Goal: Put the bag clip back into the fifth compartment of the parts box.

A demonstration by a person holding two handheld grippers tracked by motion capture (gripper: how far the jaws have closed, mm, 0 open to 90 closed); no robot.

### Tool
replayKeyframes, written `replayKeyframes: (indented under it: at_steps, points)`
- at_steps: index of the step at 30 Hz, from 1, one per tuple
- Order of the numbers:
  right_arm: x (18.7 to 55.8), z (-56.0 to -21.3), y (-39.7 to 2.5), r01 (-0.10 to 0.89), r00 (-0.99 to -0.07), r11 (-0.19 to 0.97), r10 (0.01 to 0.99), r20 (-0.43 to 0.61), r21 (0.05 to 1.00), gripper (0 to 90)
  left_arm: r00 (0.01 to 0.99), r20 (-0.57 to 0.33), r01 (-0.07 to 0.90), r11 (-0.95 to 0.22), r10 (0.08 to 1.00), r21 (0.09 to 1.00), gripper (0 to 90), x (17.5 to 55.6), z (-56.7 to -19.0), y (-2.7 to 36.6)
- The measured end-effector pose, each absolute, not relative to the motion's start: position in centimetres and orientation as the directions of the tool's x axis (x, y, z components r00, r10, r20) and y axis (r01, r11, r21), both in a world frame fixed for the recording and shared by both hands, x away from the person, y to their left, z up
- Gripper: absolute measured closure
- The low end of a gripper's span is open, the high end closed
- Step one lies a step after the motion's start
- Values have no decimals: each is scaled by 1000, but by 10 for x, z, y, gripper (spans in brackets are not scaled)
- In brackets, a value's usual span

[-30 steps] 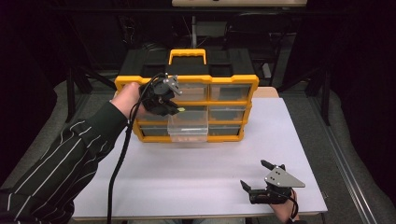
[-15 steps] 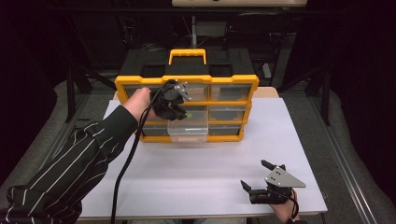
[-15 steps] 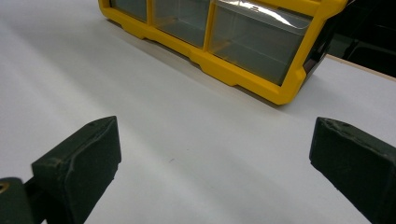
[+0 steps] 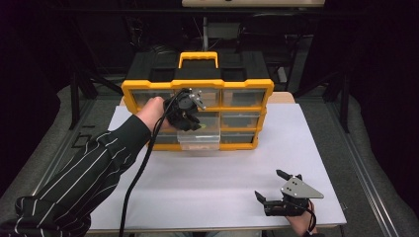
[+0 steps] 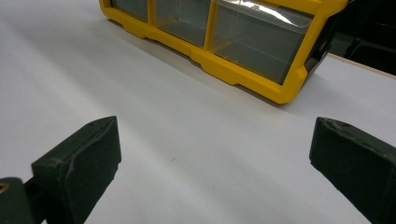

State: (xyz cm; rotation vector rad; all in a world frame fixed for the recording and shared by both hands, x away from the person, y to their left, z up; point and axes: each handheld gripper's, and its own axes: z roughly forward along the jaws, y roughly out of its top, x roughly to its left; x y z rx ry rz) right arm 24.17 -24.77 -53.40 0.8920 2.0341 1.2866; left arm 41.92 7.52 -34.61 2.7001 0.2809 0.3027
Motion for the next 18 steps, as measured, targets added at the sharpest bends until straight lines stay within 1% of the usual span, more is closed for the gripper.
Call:
replayKeyframes:
  at_steps: [1,3,5,8,12,15,18]
  points:
    - [242,-534,-248,234,-617,315,779,-110,920,17,955,167,155,-896,243,416,583,420,-346,76]
    - [242,-534,-248,233,-617,314,780,-110,921,17,958,156,152,-891,239,427,526,419,-343,78]
    - [242,-534,-248,235,-616,314,780,-109,920,17,957,153,159,-888,246,431,424,418,-340,81]
    - [242,-534,-248,235,-617,316,779,-111,919,17,957,145,164,-883,250,440,355,415,-337,87]
    - [241,-534,-247,236,-616,315,780,-109,919,17,962,141,150,-883,234,444,274,409,-330,94]
    - [242,-534,-247,234,-617,316,779,-111,919,17,966,140,134,-885,217,446,245,405,-326,102]
    - [242,-534,-248,235,-617,318,779,-112,918,17,965,146,131,-881,219,455,198,403,-322,112]
